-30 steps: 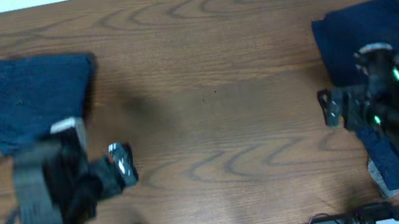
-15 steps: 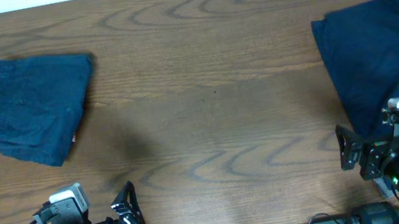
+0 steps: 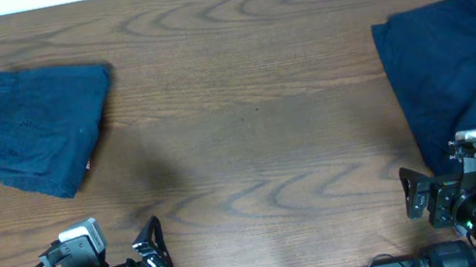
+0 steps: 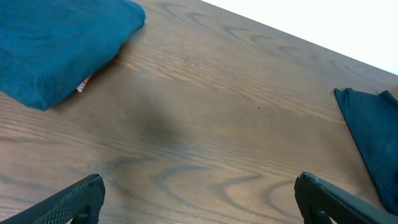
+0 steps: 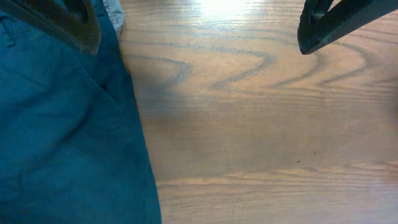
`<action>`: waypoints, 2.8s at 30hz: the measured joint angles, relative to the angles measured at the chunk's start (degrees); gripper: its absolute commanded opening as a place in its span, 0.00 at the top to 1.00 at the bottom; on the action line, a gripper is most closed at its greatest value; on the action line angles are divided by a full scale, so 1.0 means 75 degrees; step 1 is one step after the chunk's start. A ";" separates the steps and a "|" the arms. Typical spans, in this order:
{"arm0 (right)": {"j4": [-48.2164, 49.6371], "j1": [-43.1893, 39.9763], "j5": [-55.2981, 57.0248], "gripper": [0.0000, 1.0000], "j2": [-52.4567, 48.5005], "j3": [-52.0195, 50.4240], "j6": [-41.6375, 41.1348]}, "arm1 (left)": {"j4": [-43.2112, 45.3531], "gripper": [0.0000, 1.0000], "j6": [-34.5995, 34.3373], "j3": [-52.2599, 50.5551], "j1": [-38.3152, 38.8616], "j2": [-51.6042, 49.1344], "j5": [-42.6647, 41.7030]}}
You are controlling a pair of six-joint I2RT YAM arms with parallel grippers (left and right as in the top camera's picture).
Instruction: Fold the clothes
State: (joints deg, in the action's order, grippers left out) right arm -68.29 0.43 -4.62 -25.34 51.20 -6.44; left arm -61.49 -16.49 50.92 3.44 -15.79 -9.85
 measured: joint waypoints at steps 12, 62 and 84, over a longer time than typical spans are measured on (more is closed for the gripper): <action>0.2652 0.0000 -0.0012 0.01 0.2168 -0.1504 0.0501 | 0.0000 0.02 0.0000 -0.0012 0.0000 0.0000 0.0003; 0.8638 0.0000 -0.0178 0.01 0.3287 -0.6776 0.2361 | 0.0000 0.02 0.0000 -0.0023 0.0000 0.0000 0.0003; 0.8638 0.0000 -0.0178 0.01 0.3287 -0.6776 0.2363 | 0.1448 0.02 0.0000 -0.2585 -0.0076 0.1856 0.1227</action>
State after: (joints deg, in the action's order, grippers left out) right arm -3.51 0.43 -5.96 -0.69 0.38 11.29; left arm -50.63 -16.49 31.53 2.87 -1.87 -0.64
